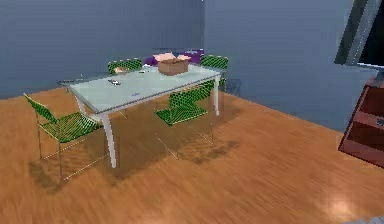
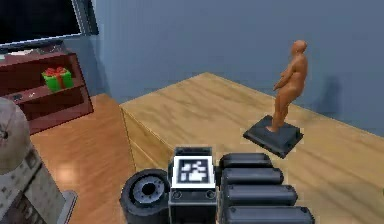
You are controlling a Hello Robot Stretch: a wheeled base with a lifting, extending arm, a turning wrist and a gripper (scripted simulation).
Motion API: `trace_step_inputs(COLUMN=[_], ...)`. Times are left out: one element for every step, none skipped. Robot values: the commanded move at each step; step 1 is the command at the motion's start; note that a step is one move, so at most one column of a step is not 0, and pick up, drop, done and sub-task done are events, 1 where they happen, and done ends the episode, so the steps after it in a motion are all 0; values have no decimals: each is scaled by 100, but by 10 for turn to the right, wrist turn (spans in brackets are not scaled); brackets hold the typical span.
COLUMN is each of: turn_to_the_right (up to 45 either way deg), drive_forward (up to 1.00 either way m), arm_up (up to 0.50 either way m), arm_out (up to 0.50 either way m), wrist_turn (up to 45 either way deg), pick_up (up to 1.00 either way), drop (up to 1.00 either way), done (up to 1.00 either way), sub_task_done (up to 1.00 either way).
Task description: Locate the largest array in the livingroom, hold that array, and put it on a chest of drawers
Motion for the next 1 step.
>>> trace_step_inputs(turn_to_the_right=[-390], drive_forward=[0], arm_up=[0], arm_out=[0], wrist_turn=[0], pick_up=[0], drop=[0], done=[0], sub_task_done=[0])
